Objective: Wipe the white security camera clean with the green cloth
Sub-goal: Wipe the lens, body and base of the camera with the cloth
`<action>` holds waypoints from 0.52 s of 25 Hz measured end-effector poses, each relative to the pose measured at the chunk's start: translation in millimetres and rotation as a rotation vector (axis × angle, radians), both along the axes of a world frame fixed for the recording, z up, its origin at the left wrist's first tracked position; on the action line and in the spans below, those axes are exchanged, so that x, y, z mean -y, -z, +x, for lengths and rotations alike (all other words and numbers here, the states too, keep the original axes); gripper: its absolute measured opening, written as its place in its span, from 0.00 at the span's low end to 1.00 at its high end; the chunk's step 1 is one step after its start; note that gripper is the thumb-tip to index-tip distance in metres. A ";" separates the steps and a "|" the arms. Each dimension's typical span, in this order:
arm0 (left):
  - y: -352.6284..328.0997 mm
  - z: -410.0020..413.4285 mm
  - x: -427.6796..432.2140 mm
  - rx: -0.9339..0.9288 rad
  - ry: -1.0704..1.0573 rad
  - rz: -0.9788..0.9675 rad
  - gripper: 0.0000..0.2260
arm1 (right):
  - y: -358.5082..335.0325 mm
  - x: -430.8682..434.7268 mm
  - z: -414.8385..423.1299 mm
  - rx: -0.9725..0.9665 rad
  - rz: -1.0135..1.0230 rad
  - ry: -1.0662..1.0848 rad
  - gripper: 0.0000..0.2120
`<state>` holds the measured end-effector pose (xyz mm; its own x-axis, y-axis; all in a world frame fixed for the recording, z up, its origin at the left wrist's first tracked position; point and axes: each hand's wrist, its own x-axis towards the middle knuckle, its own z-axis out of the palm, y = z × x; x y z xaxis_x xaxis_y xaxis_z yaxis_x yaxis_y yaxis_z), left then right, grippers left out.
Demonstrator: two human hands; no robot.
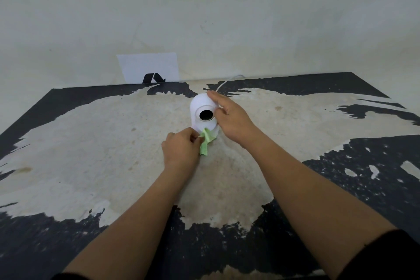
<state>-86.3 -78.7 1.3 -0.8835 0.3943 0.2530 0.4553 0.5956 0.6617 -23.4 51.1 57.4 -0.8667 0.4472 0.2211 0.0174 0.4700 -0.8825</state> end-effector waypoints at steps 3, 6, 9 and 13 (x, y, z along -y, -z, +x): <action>-4.7 -16.7 6.9 -0.054 -0.015 -0.135 0.06 | 0.8 -0.4 1.1 -0.010 -0.012 -0.007 0.23; -13.6 -23.3 9.2 -0.077 -0.015 -0.154 0.07 | 2.3 -0.7 0.4 -0.017 0.003 -0.012 0.23; -13.5 -5.4 0.5 -0.094 0.070 -0.212 0.07 | 4.3 -1.6 -2.0 -0.021 -0.002 -0.018 0.23; -14.7 12.9 -24.0 -0.181 0.066 -0.232 0.09 | 3.6 -0.4 -1.3 -0.024 -0.014 -0.001 0.22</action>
<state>-73.4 -54.8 16.1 -0.8028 0.5147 0.3008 0.5961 0.6868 0.4158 -24.7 51.5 53.9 -0.8617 0.4495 0.2354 -0.0044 0.4574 -0.8892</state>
